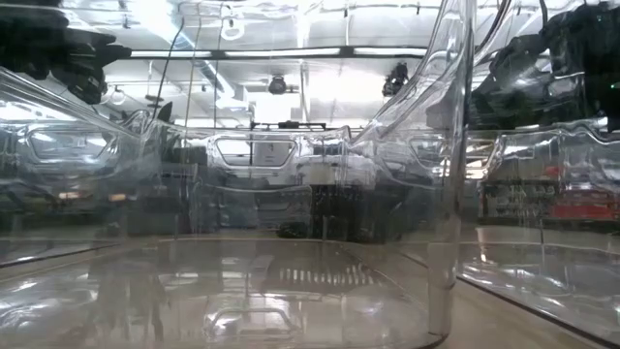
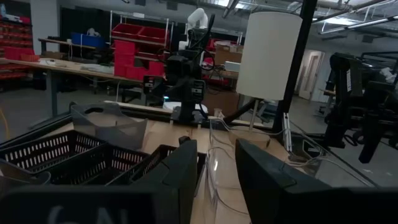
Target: Stack baskets by color
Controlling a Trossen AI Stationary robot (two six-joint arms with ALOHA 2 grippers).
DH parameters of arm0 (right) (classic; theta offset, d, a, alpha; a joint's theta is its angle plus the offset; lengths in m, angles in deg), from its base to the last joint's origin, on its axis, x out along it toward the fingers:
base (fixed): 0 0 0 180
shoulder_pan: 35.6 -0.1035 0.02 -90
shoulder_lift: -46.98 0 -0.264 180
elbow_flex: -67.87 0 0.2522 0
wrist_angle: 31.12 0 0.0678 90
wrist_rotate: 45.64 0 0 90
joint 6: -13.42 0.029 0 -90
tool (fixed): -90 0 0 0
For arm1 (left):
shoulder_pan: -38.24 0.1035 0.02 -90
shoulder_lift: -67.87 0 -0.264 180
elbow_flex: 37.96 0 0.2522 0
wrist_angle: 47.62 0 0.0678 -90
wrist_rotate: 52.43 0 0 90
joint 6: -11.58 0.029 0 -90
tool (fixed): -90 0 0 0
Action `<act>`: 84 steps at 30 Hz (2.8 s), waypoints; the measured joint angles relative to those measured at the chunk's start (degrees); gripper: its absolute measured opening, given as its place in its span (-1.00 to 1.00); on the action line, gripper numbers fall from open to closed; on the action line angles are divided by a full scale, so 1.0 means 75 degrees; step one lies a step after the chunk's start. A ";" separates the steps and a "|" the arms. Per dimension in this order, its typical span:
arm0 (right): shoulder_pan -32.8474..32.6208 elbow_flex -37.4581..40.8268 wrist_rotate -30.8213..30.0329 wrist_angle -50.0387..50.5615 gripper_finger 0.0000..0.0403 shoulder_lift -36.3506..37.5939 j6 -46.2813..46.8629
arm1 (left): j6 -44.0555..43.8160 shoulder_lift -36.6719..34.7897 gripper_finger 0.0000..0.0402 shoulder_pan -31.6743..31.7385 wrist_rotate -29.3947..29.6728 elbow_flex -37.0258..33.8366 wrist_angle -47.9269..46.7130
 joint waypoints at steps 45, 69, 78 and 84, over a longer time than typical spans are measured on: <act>0.0050 0.0000 -0.0145 -0.0025 -0.09 -0.0002 -0.0377 | 0.0000 0.0001 -0.42 0.0002 0.0000 0.0002 0.0002; 0.0094 -0.1722 0.2136 -0.1665 -0.09 -0.0023 0.1527 | 0.0000 0.0002 -0.42 -0.0001 0.0000 -0.0001 0.0002; 0.0003 -0.1729 0.2492 -0.0471 -0.09 -0.0025 0.2141 | 0.0000 0.0002 -0.42 -0.0001 0.0000 0.0002 0.0002; -0.0931 -0.1939 0.3572 0.1160 -0.10 -0.0026 0.2611 | 0.0000 0.0002 -0.42 0.0001 0.0000 0.0000 0.0000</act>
